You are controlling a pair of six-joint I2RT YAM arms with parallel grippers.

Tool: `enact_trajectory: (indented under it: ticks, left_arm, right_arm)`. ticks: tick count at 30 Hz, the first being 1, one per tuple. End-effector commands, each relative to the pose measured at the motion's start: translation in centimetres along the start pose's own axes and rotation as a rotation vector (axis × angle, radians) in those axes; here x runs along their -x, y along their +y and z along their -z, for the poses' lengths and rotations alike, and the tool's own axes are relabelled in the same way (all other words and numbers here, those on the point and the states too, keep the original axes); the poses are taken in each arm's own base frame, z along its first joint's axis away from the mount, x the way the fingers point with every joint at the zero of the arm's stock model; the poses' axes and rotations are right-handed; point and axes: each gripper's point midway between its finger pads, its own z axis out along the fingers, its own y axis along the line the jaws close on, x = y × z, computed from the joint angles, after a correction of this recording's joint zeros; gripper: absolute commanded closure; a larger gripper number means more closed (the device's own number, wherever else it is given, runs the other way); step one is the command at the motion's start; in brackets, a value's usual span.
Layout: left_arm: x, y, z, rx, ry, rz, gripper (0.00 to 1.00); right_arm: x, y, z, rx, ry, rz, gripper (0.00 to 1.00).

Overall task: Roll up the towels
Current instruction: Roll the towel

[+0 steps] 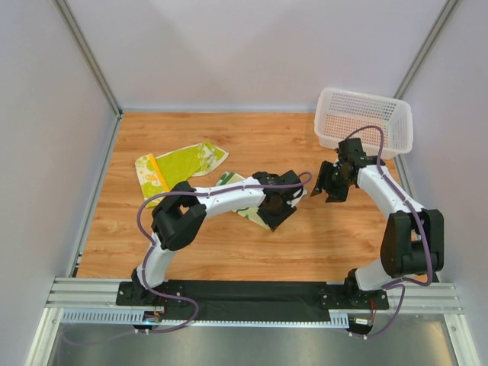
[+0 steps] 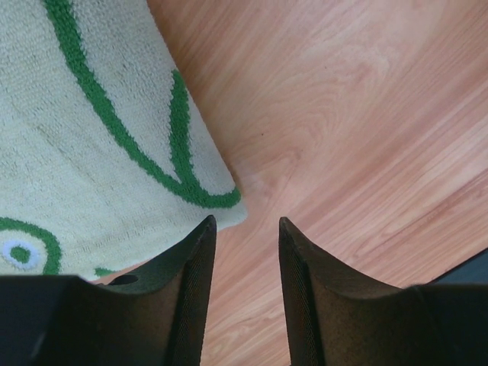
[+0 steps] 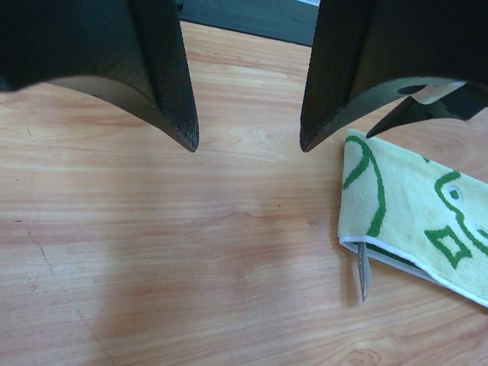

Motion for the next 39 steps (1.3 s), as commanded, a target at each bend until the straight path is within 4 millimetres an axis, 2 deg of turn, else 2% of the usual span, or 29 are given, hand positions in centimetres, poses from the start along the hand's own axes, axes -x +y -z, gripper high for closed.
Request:
enact_trajectory:
  ticks: [1, 6, 9, 14, 20, 21, 23, 28, 30, 32, 39]
  left_arm:
    - [2.0, -0.1, -0.2, 0.015, -0.055, -0.035, 0.54]
    - [1.8, 0.3, -1.3, 0.036, -0.037, -0.038, 0.52]
    - [1.3, 1.3, -2.3, 0.089, -0.017, -0.038, 0.53]
    - [0.3, 1.3, -3.7, 0.08, 0.016, -0.041, 0.59]
    - [-0.8, 1.7, -4.6, 0.08, 0.02, -0.041, 0.84]
    - [-0.9, 1.7, -4.6, 0.078, 0.022, -0.041, 0.98]
    - [-0.4, 1.6, -3.8, 0.056, 0.014, -0.023, 1.0]
    - [1.7, 1.6, 0.6, -0.037, -0.077, 0.051, 1.0]
    - [2.3, 2.2, 2.0, -0.055, -0.112, 0.093, 1.0]
    - [2.5, 2.5, 2.7, -0.072, -0.127, 0.121, 1.0]
    - [2.6, 1.9, 4.2, -0.154, -0.152, 0.176, 1.0]
  right_arm:
    - [-0.3, -0.1, 0.3, 0.007, -0.002, 0.01, 0.43]
    - [-0.6, 0.3, 0.1, 0.034, 0.012, 0.008, 0.43]
    - [-1.0, 0.2, -0.3, 0.038, 0.027, 0.002, 0.44]
    - [-1.1, 0.3, -0.3, 0.045, 0.03, -0.003, 0.45]
    - [-1.1, 1.0, -0.4, 0.077, 0.045, -0.005, 0.46]
    - [-1.2, 1.1, -0.5, 0.09, 0.056, -0.012, 0.45]
    - [-1.6, 2.6, -0.7, 0.171, 0.089, -0.032, 0.44]
    - [-2.3, 7.0, -1.5, 0.388, 0.177, -0.122, 0.32]
    - [-2.4, 9.1, -1.6, 0.432, 0.191, -0.126, 0.27]
    - [-3.2, 10.4, -2.5, 0.438, 0.236, -0.121, 0.27]
    - [-4.1, 12.0, -5.8, 0.426, 0.315, -0.174, 0.27]
